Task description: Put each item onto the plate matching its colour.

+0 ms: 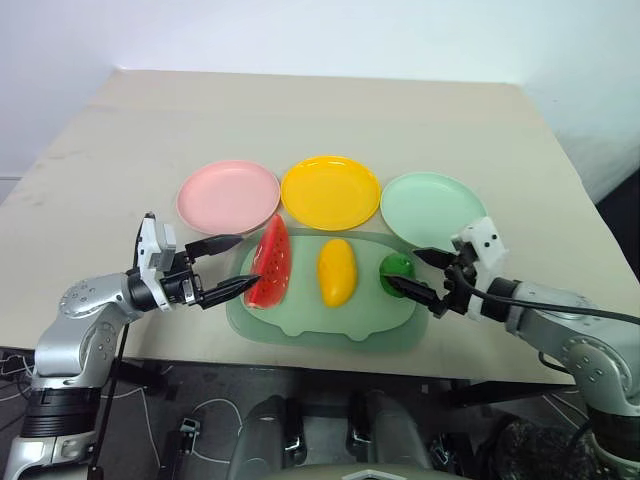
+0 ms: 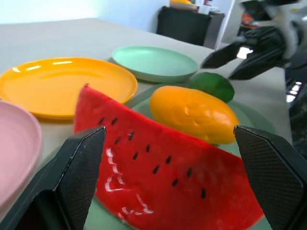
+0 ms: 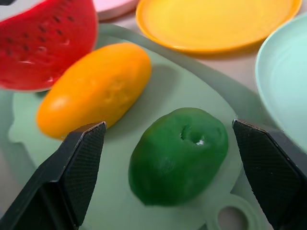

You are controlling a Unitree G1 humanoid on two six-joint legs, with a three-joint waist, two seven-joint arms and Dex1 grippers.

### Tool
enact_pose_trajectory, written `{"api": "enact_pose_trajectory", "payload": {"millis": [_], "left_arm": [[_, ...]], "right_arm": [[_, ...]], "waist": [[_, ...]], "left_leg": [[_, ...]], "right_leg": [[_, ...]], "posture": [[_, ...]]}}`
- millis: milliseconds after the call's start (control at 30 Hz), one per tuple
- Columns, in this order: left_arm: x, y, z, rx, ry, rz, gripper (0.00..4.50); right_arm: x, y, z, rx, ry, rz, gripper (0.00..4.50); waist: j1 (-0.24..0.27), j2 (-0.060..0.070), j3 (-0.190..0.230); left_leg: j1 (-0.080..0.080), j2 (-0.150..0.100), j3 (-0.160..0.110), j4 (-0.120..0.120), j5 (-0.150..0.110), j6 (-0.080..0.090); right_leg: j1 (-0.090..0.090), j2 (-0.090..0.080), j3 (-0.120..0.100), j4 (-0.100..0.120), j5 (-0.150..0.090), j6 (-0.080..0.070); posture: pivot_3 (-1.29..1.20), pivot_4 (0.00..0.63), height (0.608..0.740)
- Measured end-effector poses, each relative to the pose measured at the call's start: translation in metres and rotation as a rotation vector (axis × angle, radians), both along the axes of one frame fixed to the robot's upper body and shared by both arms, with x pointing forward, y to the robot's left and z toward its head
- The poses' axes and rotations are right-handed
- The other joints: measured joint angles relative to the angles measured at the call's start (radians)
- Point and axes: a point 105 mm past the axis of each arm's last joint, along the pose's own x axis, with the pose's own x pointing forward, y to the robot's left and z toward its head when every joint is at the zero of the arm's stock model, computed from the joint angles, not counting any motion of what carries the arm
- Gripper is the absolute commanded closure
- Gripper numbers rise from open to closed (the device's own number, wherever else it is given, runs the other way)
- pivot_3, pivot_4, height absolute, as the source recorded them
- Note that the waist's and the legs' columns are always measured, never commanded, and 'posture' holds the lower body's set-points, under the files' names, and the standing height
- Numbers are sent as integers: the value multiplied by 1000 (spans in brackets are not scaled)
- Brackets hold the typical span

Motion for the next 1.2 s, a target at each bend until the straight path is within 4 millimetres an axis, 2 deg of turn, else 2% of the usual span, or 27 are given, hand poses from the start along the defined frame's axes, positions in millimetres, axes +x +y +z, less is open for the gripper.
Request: {"api": "enact_pose_trajectory", "payload": {"millis": [267,367,467,600,667,767,833,900,1067,1200], "left_arm": [[4,1,0,17,-11,-4,17],[4,0,-1,19,-7,-6,0],[5,-1,1,20,-12,-2,0],[6,0,1,23,-11,8,0],[6,0,1,24,-12,16,0],[5,-1,3,27,-22,21,0],[4,-1,4,30,-26,23,0],[3,1,2,34,-20,35,0],[3,4,3,30,-22,57,0],[3,4,5,32,-31,66,0]], "right_arm": [[12,1,-22,-70,82,-52,0],[13,3,-25,-61,86,-58,648],[12,3,-18,-47,62,-43,1620],[8,6,-9,-19,43,0,1727],[11,7,8,19,1,32,1727],[37,0,45,41,-120,-19,1727],[60,-15,56,28,-158,-113,1727],[79,-27,50,-32,-154,-186,1727],[117,-57,11,-210,-53,-321,1727],[134,-68,8,-221,-38,-370,1727]], "waist": [[-1,0,0],[-1,0,0],[-1,0,0],[-1,0,0],[-2,0,0],[-8,0,0],[-6,0,0],[-3,0,0],[-6,1,0],[-10,1,0]], "left_leg": [[0,0,1,0,0,0],[0,0,1,0,0,0],[0,0,1,0,0,0],[0,0,1,0,0,0],[0,0,1,0,0,0],[1,0,1,1,0,0],[0,0,1,1,0,0],[0,0,2,1,0,0],[-1,0,4,1,1,0],[-1,1,5,2,1,0]], "right_leg": [[0,0,0,1,0,0],[0,0,0,1,0,0],[0,0,0,1,0,1],[0,0,0,1,0,1],[0,0,0,1,0,1],[0,0,0,2,0,1],[-1,0,0,2,1,0],[-1,0,0,2,1,-1],[-3,0,1,5,3,2],[-3,0,2,6,3,3]], "posture": [[0,150,696],[0,150,696],[0,150,696],[0,150,696],[0,150,696],[0,150,696],[0,150,696],[0,150,696],[0,150,696],[0,150,696]]}}
